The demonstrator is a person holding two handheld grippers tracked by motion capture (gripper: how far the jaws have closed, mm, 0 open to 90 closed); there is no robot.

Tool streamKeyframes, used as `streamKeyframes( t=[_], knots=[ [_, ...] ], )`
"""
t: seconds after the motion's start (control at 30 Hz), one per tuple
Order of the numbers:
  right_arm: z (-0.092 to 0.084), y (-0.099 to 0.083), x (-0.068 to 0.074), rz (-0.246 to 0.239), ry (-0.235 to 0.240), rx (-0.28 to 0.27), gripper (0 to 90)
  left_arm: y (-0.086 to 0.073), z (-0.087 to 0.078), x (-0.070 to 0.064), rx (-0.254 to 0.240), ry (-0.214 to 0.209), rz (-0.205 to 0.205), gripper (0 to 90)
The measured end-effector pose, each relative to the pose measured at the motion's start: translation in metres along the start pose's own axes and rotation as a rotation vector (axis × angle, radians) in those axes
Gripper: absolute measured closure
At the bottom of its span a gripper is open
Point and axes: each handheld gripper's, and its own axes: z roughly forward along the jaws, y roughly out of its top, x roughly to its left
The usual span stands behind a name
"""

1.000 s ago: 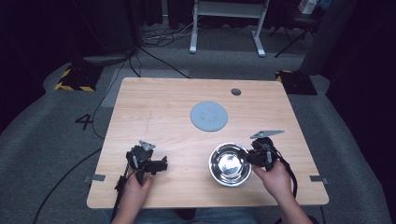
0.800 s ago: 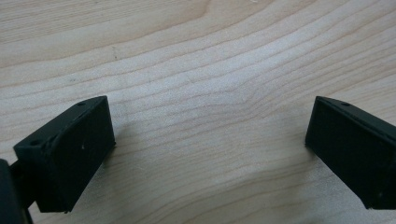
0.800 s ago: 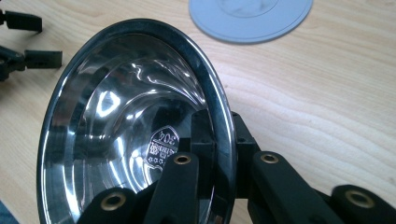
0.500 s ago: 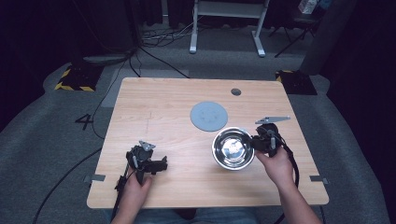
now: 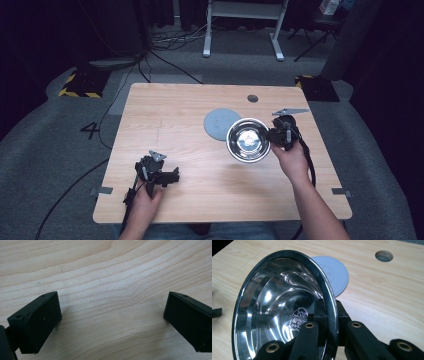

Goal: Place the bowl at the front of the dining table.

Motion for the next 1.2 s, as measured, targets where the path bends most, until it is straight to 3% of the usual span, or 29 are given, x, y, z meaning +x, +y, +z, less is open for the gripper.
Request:
streamKeyframes(
  t=[0.17,0.53,1.2],
  knots=[
    [0.007,0.014,-0.003,-0.007,-0.038,-0.006,84.2,0.0,0.0,0.0,0.0,0.0,-0.001,1.3],
    [0.018,0.034,-0.009,-0.006,-0.074,-0.017,84.2,0.0,0.0,0.0,0.0,-0.001,-0.001,1.4],
    [0.045,0.079,-0.002,-0.039,-0.121,-0.011,84.2,-0.001,-0.001,0.0,0.002,0.0,0.0,1.4]
  ],
)
